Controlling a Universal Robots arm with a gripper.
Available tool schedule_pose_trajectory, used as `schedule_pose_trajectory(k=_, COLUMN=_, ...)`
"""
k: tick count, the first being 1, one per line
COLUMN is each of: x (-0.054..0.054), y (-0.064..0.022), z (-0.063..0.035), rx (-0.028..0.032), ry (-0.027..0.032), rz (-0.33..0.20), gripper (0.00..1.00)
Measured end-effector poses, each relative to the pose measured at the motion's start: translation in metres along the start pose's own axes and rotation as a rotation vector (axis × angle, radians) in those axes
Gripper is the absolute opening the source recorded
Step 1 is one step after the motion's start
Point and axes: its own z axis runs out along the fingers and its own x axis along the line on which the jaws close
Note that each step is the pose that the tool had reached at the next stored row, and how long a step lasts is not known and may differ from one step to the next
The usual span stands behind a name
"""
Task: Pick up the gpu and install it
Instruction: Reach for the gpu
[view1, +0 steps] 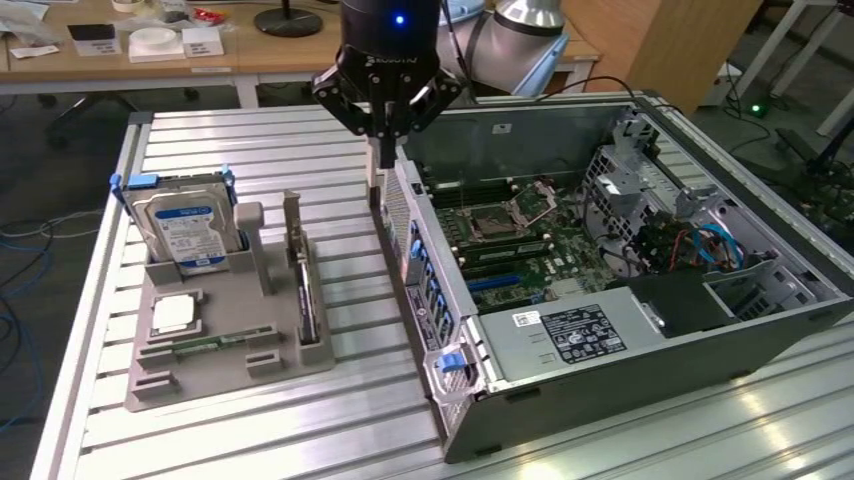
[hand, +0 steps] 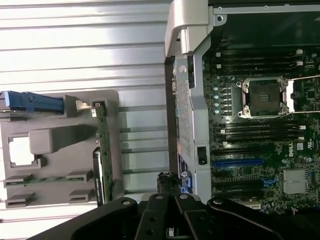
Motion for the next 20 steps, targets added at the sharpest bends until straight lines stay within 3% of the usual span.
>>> schedule_pose_trajectory(k=20, x=0.015, y=-0.0076, z=0.0001, rx=0.0000, ry=0.0000, rz=0.000, gripper=0.11)
